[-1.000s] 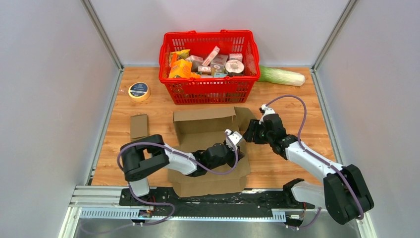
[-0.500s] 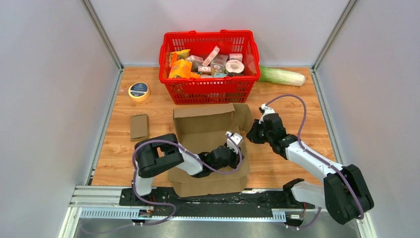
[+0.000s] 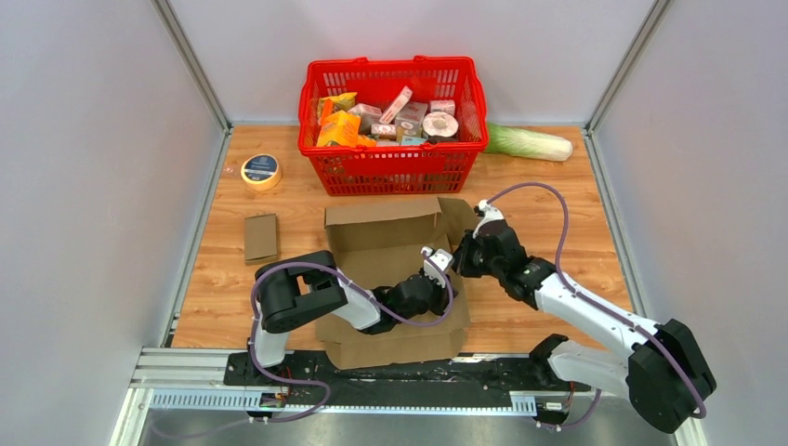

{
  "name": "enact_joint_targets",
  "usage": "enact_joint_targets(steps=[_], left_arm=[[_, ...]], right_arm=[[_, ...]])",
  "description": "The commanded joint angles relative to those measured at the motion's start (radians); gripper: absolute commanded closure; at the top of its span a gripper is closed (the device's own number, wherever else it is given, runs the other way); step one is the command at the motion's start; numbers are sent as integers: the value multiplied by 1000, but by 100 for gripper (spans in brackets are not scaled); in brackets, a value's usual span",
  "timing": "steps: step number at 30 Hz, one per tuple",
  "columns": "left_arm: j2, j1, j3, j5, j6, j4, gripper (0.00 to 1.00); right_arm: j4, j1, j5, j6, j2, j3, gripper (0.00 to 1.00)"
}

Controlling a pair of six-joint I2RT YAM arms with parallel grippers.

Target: Fold the paper box

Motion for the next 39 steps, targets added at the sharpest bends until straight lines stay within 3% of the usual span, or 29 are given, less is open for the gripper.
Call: enact_joint_targets(steps=[1, 3, 4, 5, 9, 11, 12, 15, 16, 19, 20, 22, 31, 34, 39], left_arm=[[17, -5, -30, -23, -9, 7, 100], [13, -5, -38, -25, -12, 9, 100], [10, -6, -39, -22, -12, 10, 100], [10, -5, -41, -20, -12, 12, 100], [8, -5, -33, -14, -8, 14, 100], [10, -5, -30, -5, -8, 14, 100], [11, -5, -27, -2, -9, 15, 100], [14, -5, -30, 3, -14, 20, 100], [14, -5, -32, 4, -14, 21, 100], [14, -6, -38, 0, -14, 26, 100], [14, -5, -38, -2, -14, 26, 100], [13, -5, -38, -5, -8, 26, 100], [22, -5, -30, -6, -1, 14, 100], [27, -5, -24, -5, -1, 14, 100], [30, -3, -27, 7, 0, 26, 100]], right_arm=[[-35, 38, 30, 90, -26, -11, 100], [-106, 35, 125, 65, -63, 24, 95], [-123, 34, 148, 12, -92, 36, 87], [-149, 32, 221, -10, -99, 52, 71], [-242, -26, 363, -76, -107, 110, 48], [-181, -64, 354, -146, -101, 84, 36], [-64, -102, 310, -183, -94, 72, 33], [93, -112, 214, -312, -43, 75, 30], [113, -112, 197, -333, -25, 82, 30], [109, -109, 116, -355, 54, 138, 45], [104, -100, 98, -346, 58, 141, 65], [95, -72, 113, -299, 42, 124, 79], [-66, 12, 196, -17, -86, 63, 97], [-54, 55, 177, 62, -89, 37, 100], [-48, 184, 323, 134, -29, 32, 97]])
